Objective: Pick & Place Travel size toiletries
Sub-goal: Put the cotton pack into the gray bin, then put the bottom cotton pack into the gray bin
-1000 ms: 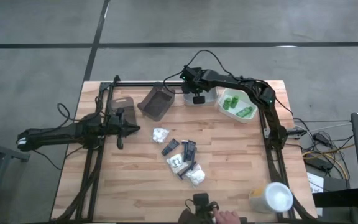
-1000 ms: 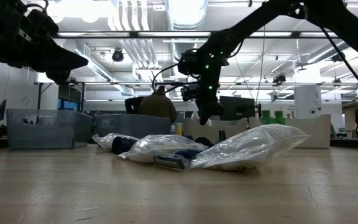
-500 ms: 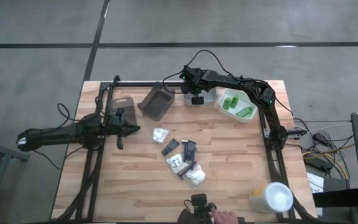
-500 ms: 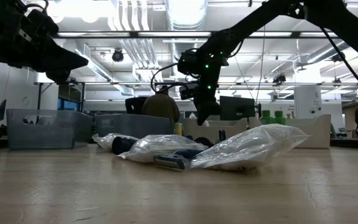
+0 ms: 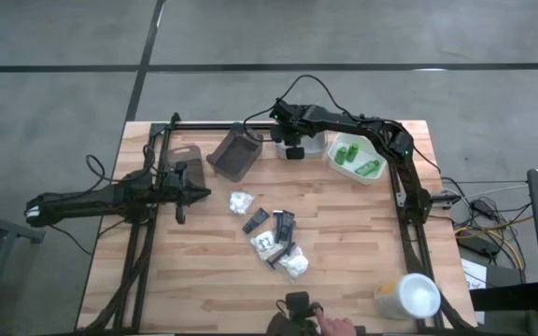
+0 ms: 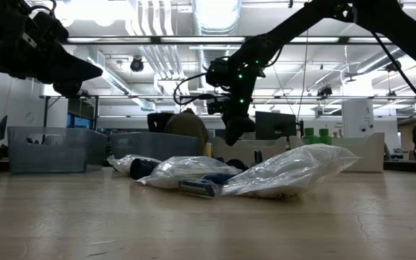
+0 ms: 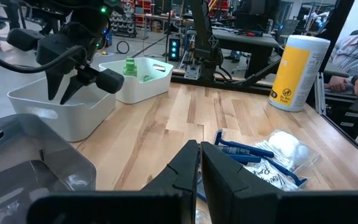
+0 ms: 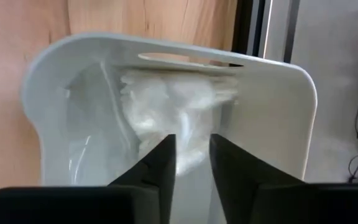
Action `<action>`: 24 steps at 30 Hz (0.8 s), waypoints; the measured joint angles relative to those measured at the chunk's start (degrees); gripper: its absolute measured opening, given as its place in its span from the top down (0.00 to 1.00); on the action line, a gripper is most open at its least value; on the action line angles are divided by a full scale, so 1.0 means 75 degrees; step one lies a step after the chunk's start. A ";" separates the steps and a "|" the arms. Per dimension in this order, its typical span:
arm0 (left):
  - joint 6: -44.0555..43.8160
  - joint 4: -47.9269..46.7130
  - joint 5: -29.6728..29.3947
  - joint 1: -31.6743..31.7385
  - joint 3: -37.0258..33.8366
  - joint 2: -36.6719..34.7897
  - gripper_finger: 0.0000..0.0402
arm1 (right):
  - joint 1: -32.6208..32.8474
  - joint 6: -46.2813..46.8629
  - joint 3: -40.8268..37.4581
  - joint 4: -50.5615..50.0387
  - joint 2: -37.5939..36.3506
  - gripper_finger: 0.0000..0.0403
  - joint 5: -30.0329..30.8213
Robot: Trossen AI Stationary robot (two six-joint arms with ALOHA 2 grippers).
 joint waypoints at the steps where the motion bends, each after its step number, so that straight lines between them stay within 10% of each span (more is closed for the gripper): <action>1: -0.0002 -0.0003 0.0000 -0.0001 0.0000 0.0001 0.94 | 0.0000 0.0006 0.0000 0.0000 0.0000 0.74 0.0000; 24: 0.0000 -0.0060 0.0000 -0.0002 -0.0003 0.0001 0.94 | -0.0003 0.0576 0.0000 -0.0521 -0.1125 0.46 -0.0355</action>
